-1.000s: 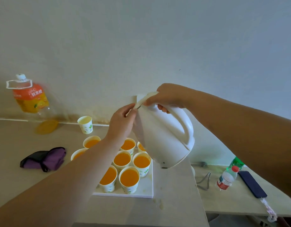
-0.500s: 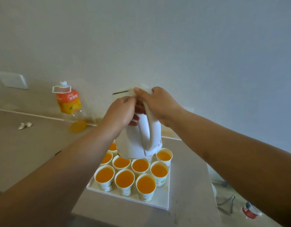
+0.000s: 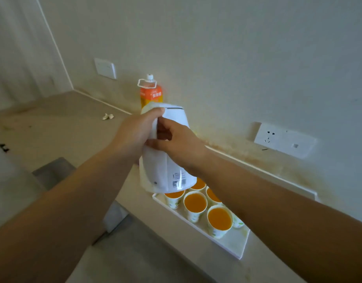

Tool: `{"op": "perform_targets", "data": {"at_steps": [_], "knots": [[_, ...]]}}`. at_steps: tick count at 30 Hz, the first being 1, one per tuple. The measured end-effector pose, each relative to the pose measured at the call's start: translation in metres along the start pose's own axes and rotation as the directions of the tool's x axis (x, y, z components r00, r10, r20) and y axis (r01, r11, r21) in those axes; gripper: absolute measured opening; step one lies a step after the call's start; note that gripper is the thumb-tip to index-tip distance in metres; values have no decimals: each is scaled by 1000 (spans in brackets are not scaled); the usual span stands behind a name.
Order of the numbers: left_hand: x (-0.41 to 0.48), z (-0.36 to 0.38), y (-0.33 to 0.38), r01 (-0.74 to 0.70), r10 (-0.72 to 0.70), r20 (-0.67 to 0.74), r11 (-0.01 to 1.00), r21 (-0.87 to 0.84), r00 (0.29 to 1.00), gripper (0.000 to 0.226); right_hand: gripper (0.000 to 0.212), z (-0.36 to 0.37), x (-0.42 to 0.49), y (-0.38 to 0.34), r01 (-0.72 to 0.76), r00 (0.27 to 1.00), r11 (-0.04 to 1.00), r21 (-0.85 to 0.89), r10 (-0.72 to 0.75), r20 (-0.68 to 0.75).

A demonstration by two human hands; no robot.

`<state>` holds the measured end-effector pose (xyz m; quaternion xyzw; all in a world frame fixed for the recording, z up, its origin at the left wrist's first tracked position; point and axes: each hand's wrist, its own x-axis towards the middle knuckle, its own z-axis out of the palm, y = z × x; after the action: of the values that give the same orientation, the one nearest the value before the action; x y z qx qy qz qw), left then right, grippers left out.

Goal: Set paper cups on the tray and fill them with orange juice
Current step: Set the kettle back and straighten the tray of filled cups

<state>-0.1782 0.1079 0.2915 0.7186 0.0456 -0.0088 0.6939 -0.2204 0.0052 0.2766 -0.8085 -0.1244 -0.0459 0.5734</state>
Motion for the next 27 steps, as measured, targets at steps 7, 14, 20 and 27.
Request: {"op": "perform_targets", "data": {"at_steps": [7, 14, 20, 27], "knots": [[22, -65, -24, -45, 46, 1, 980, 192, 999, 29, 21, 21, 24, 38, -112, 990, 986, 123, 99, 104], [77, -131, -53, -166, 184, -29, 936, 311, 982, 30, 21, 32, 72, 104, -311, 940, 950, 36, 313, -137], [152, -191, -63, -244, 239, 61, 895, 373, 969, 36, 41, 79, 132, 158, -460, 886, 806, -372, 441, -139], [227, -235, -76, -272, 239, 145, 919, 285, 960, 36, 76, 132, 178, 204, -425, 809, 525, -737, 586, -49]]}}
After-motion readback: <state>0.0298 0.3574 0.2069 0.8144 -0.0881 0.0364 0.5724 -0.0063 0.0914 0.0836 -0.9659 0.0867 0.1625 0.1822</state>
